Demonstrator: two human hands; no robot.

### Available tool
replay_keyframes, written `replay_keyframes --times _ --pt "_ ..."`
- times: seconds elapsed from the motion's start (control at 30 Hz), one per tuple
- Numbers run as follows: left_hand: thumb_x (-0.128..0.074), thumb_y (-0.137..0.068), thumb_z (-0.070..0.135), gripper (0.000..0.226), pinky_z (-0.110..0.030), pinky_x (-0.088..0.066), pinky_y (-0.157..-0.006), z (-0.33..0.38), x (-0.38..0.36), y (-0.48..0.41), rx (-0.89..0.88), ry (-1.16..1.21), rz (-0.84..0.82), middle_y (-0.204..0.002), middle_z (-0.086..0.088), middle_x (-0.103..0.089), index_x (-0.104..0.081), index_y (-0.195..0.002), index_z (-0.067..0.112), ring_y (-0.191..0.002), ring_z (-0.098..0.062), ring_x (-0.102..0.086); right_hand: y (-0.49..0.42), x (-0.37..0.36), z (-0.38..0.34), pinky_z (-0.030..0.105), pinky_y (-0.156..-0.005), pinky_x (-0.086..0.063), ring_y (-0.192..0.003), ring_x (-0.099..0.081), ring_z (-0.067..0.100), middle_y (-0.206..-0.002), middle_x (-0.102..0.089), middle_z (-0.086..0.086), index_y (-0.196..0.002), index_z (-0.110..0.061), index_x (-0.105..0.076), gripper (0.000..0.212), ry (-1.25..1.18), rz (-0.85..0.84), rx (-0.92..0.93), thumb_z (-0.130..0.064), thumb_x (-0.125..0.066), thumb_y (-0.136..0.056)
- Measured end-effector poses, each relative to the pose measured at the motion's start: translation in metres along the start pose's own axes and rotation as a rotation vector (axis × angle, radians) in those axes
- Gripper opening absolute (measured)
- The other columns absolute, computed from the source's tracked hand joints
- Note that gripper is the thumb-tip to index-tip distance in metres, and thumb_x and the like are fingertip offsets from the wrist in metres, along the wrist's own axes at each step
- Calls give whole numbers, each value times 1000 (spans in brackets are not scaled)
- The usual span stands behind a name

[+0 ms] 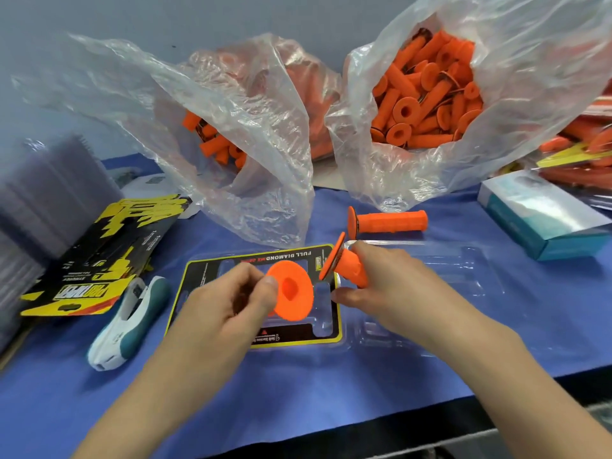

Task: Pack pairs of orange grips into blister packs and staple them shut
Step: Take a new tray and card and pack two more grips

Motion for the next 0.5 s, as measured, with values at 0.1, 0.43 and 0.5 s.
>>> replay_keyframes --times 0.1,0.43,0.5 --pt "-49 -86 58 38 -18 -30 -46 -4 9 0 40 105 -13 -51 4 -45 -58 -76 23 -49 -8 -37 0 8 -2 45 -74 -50 -82 -57 25 -85 -60 -1 -91 -22 -55 29 -127 73 32 -50 -58 -85" --pt "-52 -88 50 38 -13 -33 -47 -3 9 -5 94 276 -41 -51 5 -45 -56 -74 15 -45 -6 -39 13 8 -40 3 -60 -38 -66 -56 -9 -71 -57 -36 -77 -60 -52 36 -507 15 466 -28 -67 -79" --pt "-49 -84 50 36 -14 -33 -47 -4 9 -7 106 281 -49 -52 5 -45 -55 -73 16 -45 -7 -40 12 4 -41 3 -63 -37 -69 -55 -10 -71 -55 -40 -74 -56 -51 31 -486 3 465 -30 -67 -80"
Point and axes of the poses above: each hand's wrist, its own y-axis away from the middle knuckle, its own x-axis out of the back of the hand, z = x × y, the point moved 1 cm from there along -y, towards the middle knuckle
